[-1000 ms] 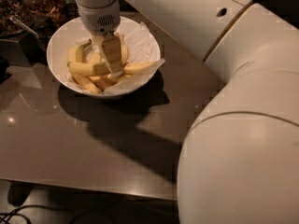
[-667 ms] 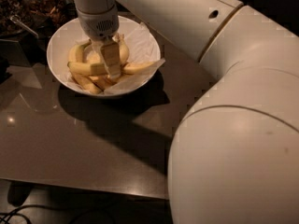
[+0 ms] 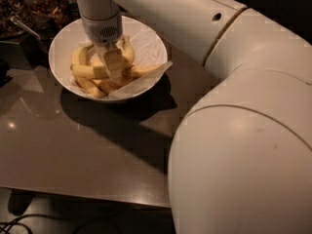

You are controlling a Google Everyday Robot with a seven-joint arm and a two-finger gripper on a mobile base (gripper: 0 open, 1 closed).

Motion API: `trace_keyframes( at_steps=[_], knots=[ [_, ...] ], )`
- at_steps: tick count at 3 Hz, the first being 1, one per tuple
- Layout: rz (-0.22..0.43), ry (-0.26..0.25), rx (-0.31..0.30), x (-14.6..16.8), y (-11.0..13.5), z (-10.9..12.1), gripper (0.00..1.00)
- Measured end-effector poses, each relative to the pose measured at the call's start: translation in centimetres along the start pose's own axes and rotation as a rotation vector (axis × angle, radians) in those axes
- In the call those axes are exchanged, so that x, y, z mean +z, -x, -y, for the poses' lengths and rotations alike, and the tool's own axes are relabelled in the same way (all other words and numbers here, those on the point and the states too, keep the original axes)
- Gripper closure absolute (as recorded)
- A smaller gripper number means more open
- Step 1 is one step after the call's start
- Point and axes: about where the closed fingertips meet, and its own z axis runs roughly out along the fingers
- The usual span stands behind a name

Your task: Pick banana from white bowl

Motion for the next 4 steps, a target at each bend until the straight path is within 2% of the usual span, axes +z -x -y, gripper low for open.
trace_keyframes(
  at_steps=[2, 3, 4],
  knots=[
    [0.016, -0.041, 0.002, 0.3, 0.5, 1.1, 0.97],
    [0.016, -0.041, 0.002, 0.3, 0.5, 1.1, 1.0],
    [0.029, -0.053, 0.046, -2.4, 0.1, -1.4, 1.0]
  ],
)
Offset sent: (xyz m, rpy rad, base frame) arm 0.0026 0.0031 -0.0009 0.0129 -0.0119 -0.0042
